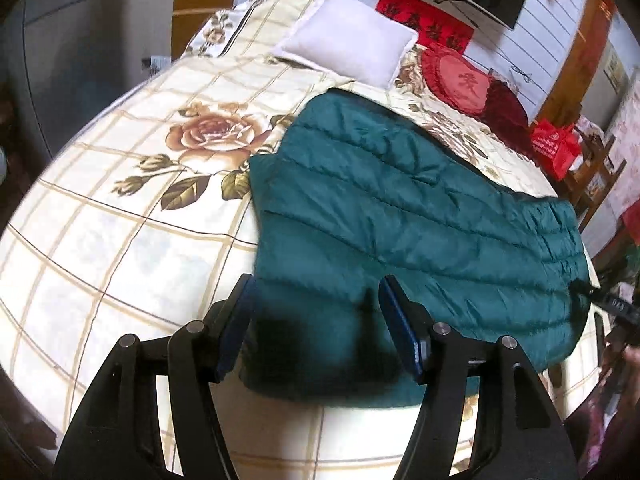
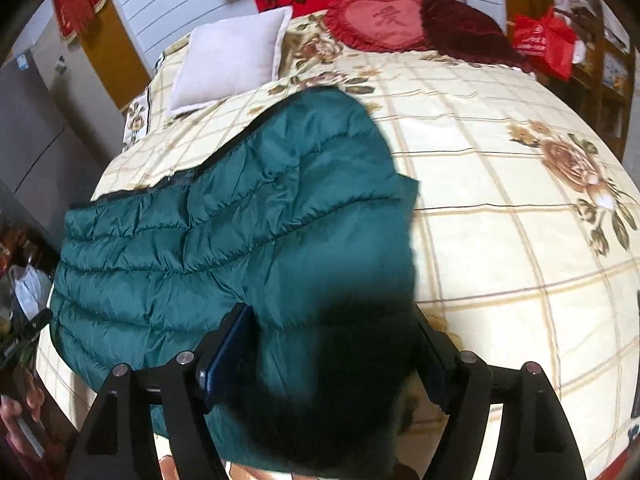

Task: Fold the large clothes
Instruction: 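Smooth the folded jacket flat with both tools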

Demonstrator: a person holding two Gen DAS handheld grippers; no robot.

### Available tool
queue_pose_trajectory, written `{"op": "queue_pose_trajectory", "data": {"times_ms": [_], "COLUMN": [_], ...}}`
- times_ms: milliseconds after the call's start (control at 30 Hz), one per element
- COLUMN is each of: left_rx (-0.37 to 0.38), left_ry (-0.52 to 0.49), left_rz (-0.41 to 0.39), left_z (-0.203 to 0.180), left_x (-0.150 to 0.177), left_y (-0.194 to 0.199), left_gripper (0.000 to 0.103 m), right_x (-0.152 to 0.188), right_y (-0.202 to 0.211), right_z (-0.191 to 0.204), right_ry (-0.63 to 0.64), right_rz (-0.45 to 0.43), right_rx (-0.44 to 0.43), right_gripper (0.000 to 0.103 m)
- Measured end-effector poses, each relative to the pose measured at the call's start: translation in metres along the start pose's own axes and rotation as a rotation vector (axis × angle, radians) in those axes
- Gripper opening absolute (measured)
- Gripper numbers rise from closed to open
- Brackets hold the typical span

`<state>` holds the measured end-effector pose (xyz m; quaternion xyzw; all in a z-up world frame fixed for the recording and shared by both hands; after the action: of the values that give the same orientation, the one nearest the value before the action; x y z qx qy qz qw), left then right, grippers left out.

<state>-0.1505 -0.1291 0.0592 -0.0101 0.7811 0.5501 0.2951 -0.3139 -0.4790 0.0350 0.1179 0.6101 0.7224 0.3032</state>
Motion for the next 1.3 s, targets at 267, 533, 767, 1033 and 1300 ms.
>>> {"op": "queue_pose_trajectory", "data": {"times_ms": [267,533,767,1033,1300], "left_rx": [-0.031,-0.070,-0.072,-0.101,-0.118], "left_ry": [-0.030,-0.092,-0.102,-0.113,-0.125], "left_rz": [-0.023,-0.054,-0.078,-0.101,-0.109], "left_z": [-0.033,-0.070,-0.087,-0.093,-0.094], "left_x": [0.021,0.036,0.043,0.047,0.050], "left_y": [0.010,0.014,0.015,0.013,0.011], "left_gripper": [0.063,0.063,0.063,0.063,0.063], "right_x": [0.032,0.060,0.077,0.081,0.082], "right_y": [0.045,0.045,0.031,0.025,0.026], "right_z": [0.025,0.081,0.110,0.132,0.146], "right_ry": [0.055,0.143,0.169,0.179,0.197], "right_rz": [-0.118,-0.161,-0.154,-0.153,-0.168], "right_rx": [0.028,0.003,-0.035,-0.053,-0.052], "right_gripper": [0.074,0.075,0.075,0.075,0.075]}}
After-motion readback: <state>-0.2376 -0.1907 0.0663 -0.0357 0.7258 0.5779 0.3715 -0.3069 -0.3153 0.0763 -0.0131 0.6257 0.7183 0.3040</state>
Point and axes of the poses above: each gripper's, at about its wrist camera, not at the fingertips, and y roughly against the way its jaws point, z to its left, x to its underside, the point moved 6 cm from there along -y, roughly the way its jaws point, and after that the axes turned 11 degrees about z, right-handed, at the moved point
